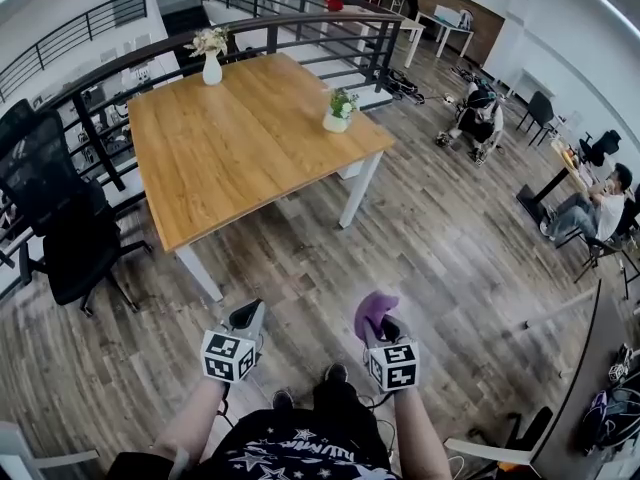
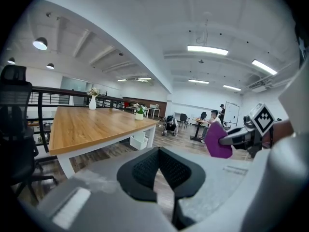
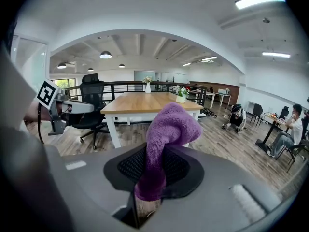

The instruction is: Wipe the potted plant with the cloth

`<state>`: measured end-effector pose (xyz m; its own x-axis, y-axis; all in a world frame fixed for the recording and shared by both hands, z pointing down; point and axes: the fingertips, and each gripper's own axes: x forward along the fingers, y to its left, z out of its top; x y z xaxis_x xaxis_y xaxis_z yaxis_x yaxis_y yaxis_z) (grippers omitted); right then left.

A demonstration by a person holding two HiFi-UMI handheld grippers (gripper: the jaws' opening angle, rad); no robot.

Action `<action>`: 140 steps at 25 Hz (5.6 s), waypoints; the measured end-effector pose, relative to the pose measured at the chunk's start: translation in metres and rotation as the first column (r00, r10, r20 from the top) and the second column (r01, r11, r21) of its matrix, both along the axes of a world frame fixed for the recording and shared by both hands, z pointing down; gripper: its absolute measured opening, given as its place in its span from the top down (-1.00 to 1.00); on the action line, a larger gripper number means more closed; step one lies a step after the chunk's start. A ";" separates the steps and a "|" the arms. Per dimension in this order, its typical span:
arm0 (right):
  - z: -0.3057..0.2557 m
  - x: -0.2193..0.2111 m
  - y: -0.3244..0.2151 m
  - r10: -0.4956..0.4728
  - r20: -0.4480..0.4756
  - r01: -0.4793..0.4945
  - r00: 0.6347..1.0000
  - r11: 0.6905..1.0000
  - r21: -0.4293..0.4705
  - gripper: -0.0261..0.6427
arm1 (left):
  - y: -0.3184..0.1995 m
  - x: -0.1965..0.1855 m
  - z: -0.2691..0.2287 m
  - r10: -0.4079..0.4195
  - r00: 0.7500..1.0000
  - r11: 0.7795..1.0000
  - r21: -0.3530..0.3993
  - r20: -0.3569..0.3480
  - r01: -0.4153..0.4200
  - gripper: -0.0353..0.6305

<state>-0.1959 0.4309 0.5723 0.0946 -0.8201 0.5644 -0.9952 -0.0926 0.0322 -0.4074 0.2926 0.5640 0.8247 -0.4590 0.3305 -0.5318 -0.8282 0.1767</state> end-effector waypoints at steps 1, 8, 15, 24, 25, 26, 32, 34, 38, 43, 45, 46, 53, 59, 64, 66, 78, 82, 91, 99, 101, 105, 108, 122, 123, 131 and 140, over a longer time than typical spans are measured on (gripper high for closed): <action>0.002 0.004 -0.001 0.010 0.006 -0.010 1.000 1.000 0.000 0.67 | -0.001 0.003 0.002 0.004 1.000 1.000 -0.003 0.005 -0.004 0.89; 0.008 0.027 -0.042 -0.018 0.027 0.018 0.999 1.000 0.006 0.67 | -0.023 0.027 -0.001 -0.016 1.000 1.000 0.002 0.010 0.016 0.89; 0.007 0.087 -0.110 -0.061 0.042 0.060 0.997 0.998 0.031 0.67 | -0.068 0.083 0.001 -0.051 0.998 0.999 0.011 0.027 0.051 0.89; 0.000 0.173 -0.171 -0.086 0.062 0.084 0.994 0.996 0.043 0.67 | -0.116 0.165 -0.009 -0.082 0.996 0.997 0.015 0.038 0.082 0.89; 0.000 0.181 -0.175 -0.089 0.063 0.086 0.994 0.995 0.043 0.67 | -0.120 0.173 -0.009 -0.084 0.996 0.996 0.016 0.040 0.084 0.89; 0.000 0.191 -0.179 -0.089 0.065 0.087 0.994 0.995 0.043 0.67 | -0.124 0.181 -0.009 -0.087 0.995 0.996 0.017 0.042 0.087 0.89; -0.001 0.239 -0.202 -0.099 0.077 0.095 0.992 0.994 0.060 0.67 | -0.146 0.223 -0.015 -0.112 0.992 0.993 0.037 0.048 0.111 0.89; -0.001 0.253 -0.210 -0.107 0.082 0.102 0.991 0.993 0.066 0.67 | -0.153 0.235 -0.018 -0.124 0.991 0.991 0.045 0.051 0.122 0.89; 0.000 0.276 -0.218 -0.118 0.095 0.111 0.988 0.991 0.080 0.67 | -0.158 0.252 -0.013 -0.153 0.987 0.988 0.040 0.058 0.150 0.89; 0.006 0.291 -0.211 -0.098 0.137 0.090 0.986 0.994 0.065 0.67 | -0.156 0.265 -0.015 -0.159 0.985 0.987 0.025 0.071 0.157 0.89; 0.006 0.292 -0.211 -0.099 0.150 0.090 0.984 0.994 0.062 0.67 | -0.158 0.267 -0.018 -0.152 0.985 0.988 0.032 0.078 0.150 0.89; 0.006 0.292 -0.213 -0.100 0.153 0.092 0.983 0.994 0.059 0.67 | -0.160 0.268 -0.019 -0.154 0.985 0.988 0.033 0.079 0.152 0.89; 0.007 0.294 -0.232 -0.132 0.135 0.127 0.982 0.991 0.045 0.67 | -0.180 0.272 -0.014 -0.175 0.983 0.985 0.016 0.063 0.174 0.89; 0.003 0.309 -0.269 -0.136 0.111 0.132 0.984 0.990 0.043 0.67 | -0.228 0.292 -0.014 -0.173 0.984 0.985 0.022 0.033 0.172 0.89; 0.003 0.323 -0.307 -0.124 0.104 0.120 0.987 0.992 0.043 0.67 | -0.273 0.310 -0.018 -0.162 0.987 0.986 0.032 -0.004 0.162 0.89; 0.005 0.328 -0.325 -0.127 0.100 0.124 0.987 0.992 0.038 0.67 | -0.292 0.315 -0.019 -0.165 0.986 0.986 0.032 -0.021 0.165 0.89; 0.003 0.360 -0.449 -0.119 0.079 0.119 0.990 0.993 -0.001 0.67 | -0.416 0.339 -0.010 -0.148 0.989 0.989 0.004 0.005 0.148 0.89; 0.009 0.371 -0.482 -0.115 0.077 0.117 0.990 0.993 -0.030 0.67 | -0.448 0.356 -0.003 -0.123 0.992 0.992 -0.012 0.019 0.123 0.89; 0.003 0.391 -0.551 -0.089 0.063 0.093 0.994 0.993 -0.073 0.67 | -0.515 0.380 0.003 -0.078 0.996 0.996 -0.048 0.029 0.080 0.89; 0.007 0.420 -0.601 -0.065 0.041 0.068 0.997 0.994 -0.088 0.67 | -0.552 0.410 0.015 -0.001 0.999 0.999 -0.048 0.037 0.003 0.56; 0.008 0.425 -0.611 -0.070 0.046 0.073 0.996 0.994 -0.082 0.67 | -0.553 0.419 0.018 0.027 0.998 0.999 -0.040 0.053 -0.025 0.47; 0.013 0.435 -0.633 -0.111 0.052 0.114 0.992 0.991 -0.071 0.67 | -0.556 0.440 0.025 0.062 0.994 0.998 -0.025 0.088 -0.060 0.23; 0.018 0.443 -0.653 -0.181 0.053 0.184 0.982 0.981 -0.063 0.67 | -0.557 0.456 0.030 0.072 0.990 0.997 -0.008 0.123 -0.072 0.07; 0.034 0.456 -0.724 -0.594 0.013 0.590 0.804 0.796 -0.133 0.67 | -0.568 0.513 0.050 -0.007 0.962 0.999 0.043 0.273 -0.005 -0.22; 0.035 0.454 -0.726 -0.619 0.015 0.615 0.785 0.777 -0.136 0.67 | -0.570 0.515 0.050 -0.013 0.959 0.999 0.049 0.282 0.000 -0.22; 0.053 0.436 -0.738 -0.746 0.026 0.739 0.665 0.653 -0.169 0.67 | -0.578 0.526 0.064 -0.036 0.944 0.998 0.051 0.329 0.021 -0.22; 0.064 0.404 -0.727 -0.802 0.024 0.792 0.596 0.583 -0.182 0.67 | -0.575 0.530 0.066 -0.053 0.941 0.998 0.052 0.333 0.038 -0.16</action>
